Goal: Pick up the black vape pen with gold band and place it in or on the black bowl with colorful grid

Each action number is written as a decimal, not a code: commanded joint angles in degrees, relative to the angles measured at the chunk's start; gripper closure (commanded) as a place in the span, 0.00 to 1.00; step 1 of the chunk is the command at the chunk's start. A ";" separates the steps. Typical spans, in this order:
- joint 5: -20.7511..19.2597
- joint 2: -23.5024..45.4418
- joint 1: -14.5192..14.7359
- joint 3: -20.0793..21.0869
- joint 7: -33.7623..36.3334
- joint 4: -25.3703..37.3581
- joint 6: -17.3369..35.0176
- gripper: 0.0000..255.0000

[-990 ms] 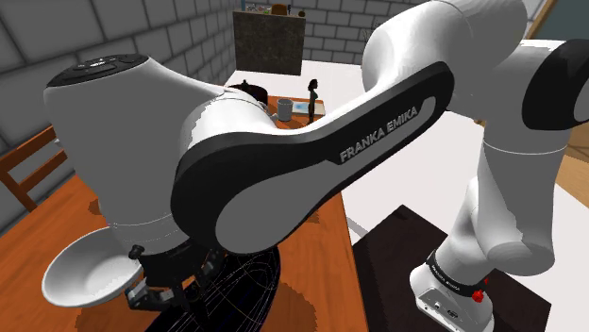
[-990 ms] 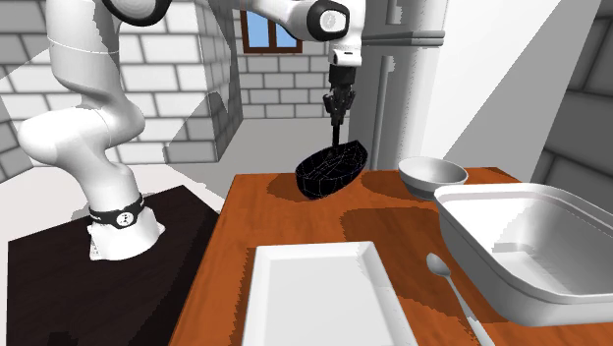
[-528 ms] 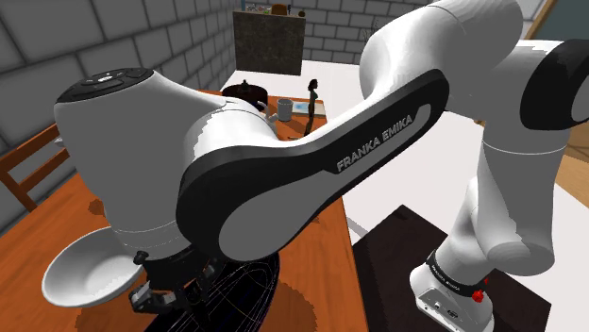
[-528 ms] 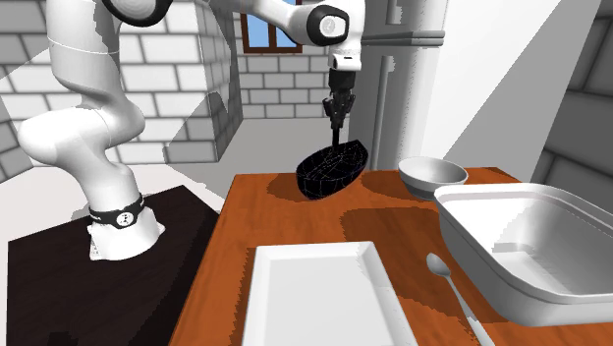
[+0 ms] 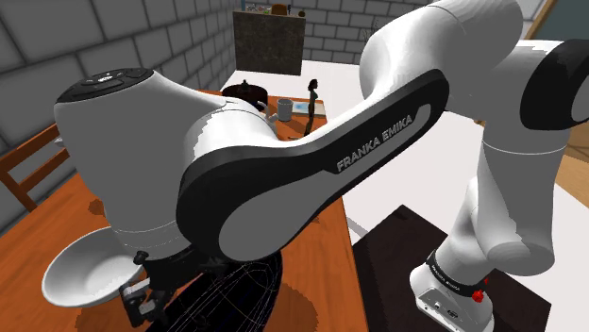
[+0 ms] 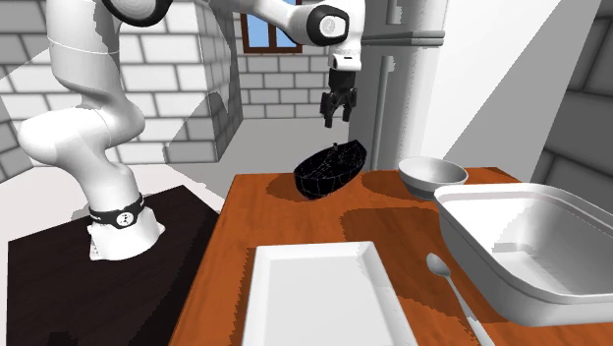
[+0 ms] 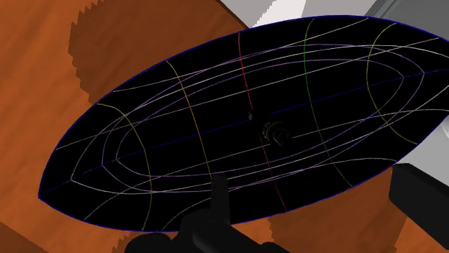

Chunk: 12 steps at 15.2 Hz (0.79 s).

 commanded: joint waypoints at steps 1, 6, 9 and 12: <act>0.30 -0.34 -0.01 0.14 -0.22 1.53 -1.78 0.00; 0.79 -0.83 0.22 0.43 -0.63 6.39 -6.95 0.00; 0.79 -0.82 0.23 0.43 -0.62 6.40 -6.95 0.00; 0.79 -0.82 0.23 0.43 -0.62 6.39 -6.94 0.00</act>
